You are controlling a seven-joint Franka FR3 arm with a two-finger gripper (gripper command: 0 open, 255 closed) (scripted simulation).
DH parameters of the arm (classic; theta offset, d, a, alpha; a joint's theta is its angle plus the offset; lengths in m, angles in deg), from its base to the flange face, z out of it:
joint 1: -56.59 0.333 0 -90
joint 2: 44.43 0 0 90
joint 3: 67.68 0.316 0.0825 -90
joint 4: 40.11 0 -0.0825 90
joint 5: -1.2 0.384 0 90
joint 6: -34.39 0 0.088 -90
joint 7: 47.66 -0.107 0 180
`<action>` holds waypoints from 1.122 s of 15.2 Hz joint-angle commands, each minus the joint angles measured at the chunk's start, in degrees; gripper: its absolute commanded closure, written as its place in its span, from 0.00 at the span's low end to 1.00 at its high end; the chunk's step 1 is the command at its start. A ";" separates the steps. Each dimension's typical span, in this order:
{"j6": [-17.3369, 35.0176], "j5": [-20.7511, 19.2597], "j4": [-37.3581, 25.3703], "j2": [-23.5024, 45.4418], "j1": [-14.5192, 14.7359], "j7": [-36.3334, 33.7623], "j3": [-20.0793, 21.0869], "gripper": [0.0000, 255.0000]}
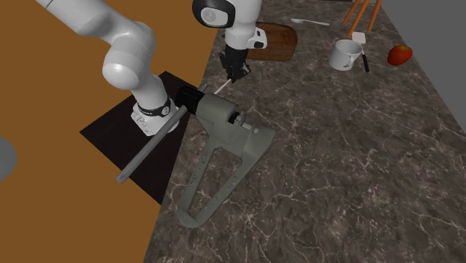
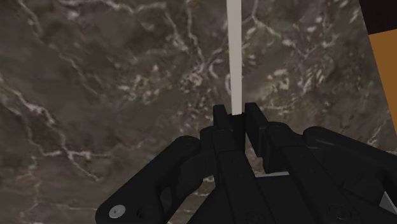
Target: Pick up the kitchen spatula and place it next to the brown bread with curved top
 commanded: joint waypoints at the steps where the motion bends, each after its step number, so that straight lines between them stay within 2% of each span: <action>1: 0.00 0.00 0.00 0.00 0.00 0.00 0.00 1.00; 6: 0.02 0.00 0.01 0.01 0.00 0.00 0.00 1.00; 17: -10.72 -1.45 -5.27 -5.53 -0.46 -1.46 -0.81 1.00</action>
